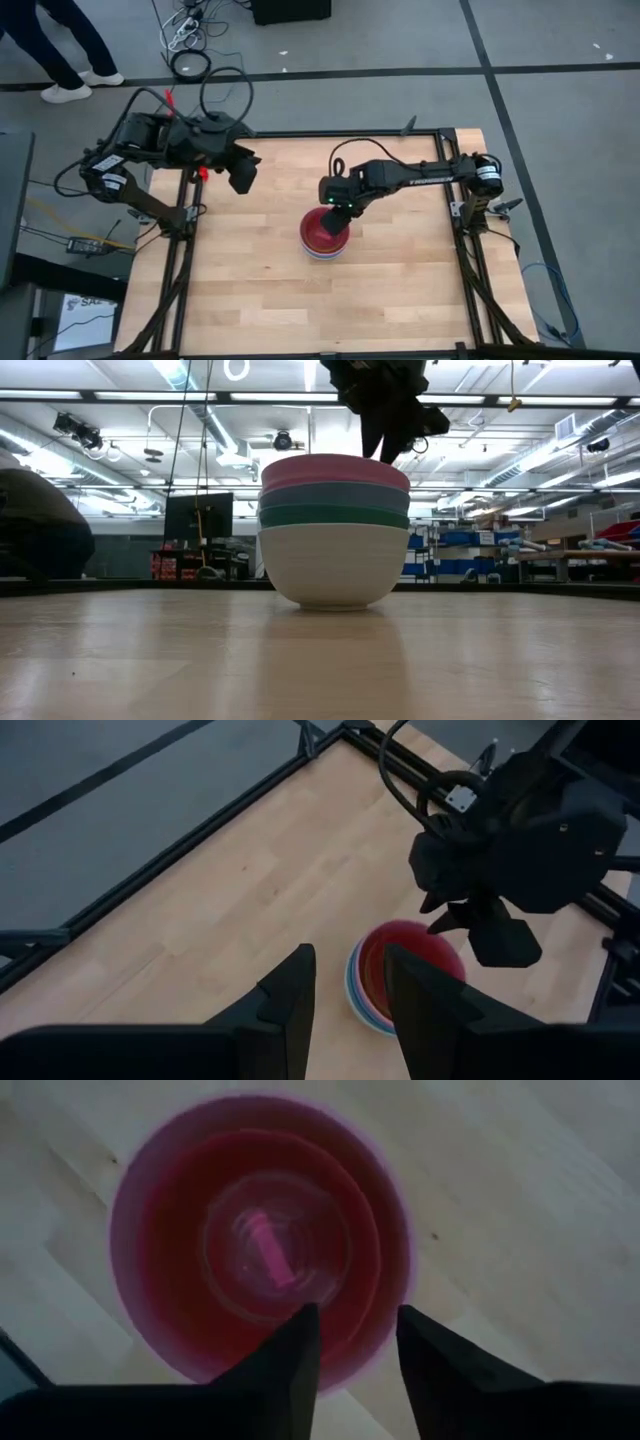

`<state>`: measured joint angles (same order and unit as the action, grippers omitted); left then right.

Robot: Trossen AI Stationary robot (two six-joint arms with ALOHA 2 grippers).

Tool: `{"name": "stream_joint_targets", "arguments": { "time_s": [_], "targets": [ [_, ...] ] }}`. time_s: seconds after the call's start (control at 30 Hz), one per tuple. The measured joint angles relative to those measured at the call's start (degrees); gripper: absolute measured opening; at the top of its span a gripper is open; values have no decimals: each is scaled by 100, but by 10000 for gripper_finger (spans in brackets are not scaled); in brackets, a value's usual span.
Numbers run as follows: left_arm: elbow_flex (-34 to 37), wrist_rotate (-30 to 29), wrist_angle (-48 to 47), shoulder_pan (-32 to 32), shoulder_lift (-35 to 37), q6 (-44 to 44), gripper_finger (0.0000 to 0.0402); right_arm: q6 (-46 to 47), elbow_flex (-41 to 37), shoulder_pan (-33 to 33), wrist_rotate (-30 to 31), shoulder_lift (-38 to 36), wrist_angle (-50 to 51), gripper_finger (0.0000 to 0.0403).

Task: Nest bowls inside each other
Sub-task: Return to Home Position

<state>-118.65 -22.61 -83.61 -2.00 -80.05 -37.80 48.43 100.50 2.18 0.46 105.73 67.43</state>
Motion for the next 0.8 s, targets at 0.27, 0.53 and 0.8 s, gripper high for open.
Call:
{"name": "stream_joint_targets", "arguments": {
  "time_s": [0.27, 0.53, 0.8],
  "targets": [
    [0, 4, -219, 0, 18, 1, 129, 99, 341, 244, 871, -355, 28, 123],
    [-20, 115, -504, 0, 134, 11, 129, -653, 918, 677, 1795, -1010, -42, 121],
    [-375, 245, 58, 0, 294, -21, 129, -1813, 1237, 1065, 1837, -1878, -1194, 120]
  ]
}}
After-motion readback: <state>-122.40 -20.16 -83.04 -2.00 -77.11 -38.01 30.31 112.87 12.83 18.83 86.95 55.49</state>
